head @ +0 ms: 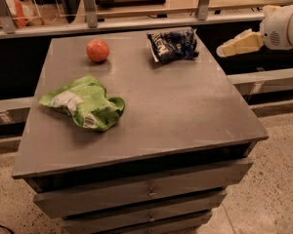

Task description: Move blue chip bag near green rice chip bag

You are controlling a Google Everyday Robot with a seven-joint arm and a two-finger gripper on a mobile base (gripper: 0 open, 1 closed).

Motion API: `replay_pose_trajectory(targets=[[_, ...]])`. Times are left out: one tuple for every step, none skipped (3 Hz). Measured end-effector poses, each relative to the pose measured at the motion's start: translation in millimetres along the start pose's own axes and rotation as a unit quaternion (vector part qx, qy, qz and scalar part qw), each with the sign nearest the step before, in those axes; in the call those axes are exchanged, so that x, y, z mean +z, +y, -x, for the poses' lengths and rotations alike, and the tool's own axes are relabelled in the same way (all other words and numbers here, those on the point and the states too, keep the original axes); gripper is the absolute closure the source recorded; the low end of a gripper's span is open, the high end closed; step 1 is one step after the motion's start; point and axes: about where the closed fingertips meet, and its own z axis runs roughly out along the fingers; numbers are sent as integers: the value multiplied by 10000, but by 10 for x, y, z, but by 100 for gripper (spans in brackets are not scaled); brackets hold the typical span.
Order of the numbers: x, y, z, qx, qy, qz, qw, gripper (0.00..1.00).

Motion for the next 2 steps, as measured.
replay_pose_trajectory(targets=[[162,-94,70,135,-90,-147,9998,0],[405,-257,76,609,134,-135,9980,0]])
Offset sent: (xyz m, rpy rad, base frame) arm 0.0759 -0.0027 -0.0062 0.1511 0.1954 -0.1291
